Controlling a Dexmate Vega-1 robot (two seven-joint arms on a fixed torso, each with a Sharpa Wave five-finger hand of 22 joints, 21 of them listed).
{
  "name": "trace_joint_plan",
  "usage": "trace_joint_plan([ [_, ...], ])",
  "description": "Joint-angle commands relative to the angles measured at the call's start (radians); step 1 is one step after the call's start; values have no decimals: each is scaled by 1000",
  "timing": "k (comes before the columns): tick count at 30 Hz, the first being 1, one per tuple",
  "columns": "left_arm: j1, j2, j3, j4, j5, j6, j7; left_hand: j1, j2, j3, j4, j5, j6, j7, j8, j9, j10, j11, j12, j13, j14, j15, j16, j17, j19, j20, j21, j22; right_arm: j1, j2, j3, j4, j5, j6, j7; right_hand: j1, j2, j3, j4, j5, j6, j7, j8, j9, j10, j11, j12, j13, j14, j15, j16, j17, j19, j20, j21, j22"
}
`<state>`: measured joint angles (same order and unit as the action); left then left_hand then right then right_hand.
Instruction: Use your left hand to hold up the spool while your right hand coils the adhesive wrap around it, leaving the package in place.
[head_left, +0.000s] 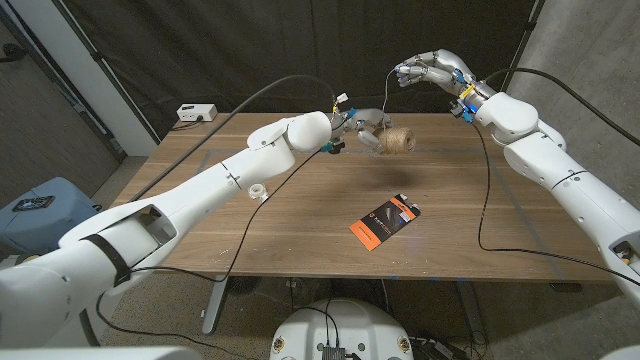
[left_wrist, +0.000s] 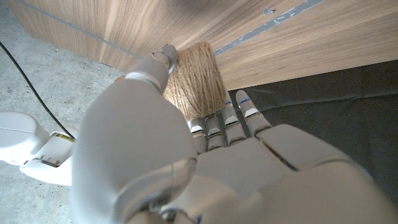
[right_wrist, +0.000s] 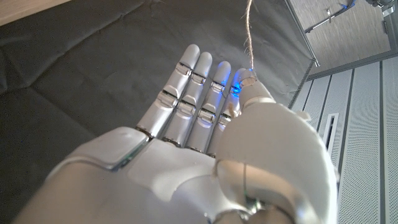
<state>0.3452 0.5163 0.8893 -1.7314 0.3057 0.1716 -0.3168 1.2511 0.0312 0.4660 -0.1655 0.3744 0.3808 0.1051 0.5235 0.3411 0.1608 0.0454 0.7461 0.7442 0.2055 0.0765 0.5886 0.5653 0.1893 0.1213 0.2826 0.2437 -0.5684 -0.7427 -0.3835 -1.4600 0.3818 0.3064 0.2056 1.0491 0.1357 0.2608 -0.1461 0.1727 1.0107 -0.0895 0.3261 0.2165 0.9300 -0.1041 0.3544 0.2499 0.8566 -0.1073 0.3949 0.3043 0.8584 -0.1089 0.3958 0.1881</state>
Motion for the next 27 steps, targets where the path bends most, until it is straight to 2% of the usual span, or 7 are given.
trace_joint_plan([
  [1,8,24,-14,-28,-2,3,-23,-53,72,9,3,9,63,6,8,94,7,-6,2,14,1,-3,12,5,5,-3,7,3,9,2,0,38,3,-10,-13,-1,8,0,-4,2,9,4,6,4,9,-4,-2,1,10,-115,-3,5,-7,-63,8,5],
  [15,21,42,-34,-60,-11,17,-32,-54,73,10,4,9,65,6,8,95,11,-7,3,15,1,-3,13,4,5,-3,8,3,17,7,0,81,14,-10,-11,0,8,1,-4,2,9,2,5,5,9,-3,-4,1,10,-116,-5,6,-8,-63,10,5],
  [27,27,47,-44,-87,-26,34,-39,-52,75,12,3,10,68,9,9,96,9,-5,2,15,2,-2,14,5,4,-3,8,3,1,8,3,116,33,2,-7,-1,8,1,-3,2,11,1,3,5,9,-3,-6,2,10,-116,-7,7,-9,-62,11,5],
])
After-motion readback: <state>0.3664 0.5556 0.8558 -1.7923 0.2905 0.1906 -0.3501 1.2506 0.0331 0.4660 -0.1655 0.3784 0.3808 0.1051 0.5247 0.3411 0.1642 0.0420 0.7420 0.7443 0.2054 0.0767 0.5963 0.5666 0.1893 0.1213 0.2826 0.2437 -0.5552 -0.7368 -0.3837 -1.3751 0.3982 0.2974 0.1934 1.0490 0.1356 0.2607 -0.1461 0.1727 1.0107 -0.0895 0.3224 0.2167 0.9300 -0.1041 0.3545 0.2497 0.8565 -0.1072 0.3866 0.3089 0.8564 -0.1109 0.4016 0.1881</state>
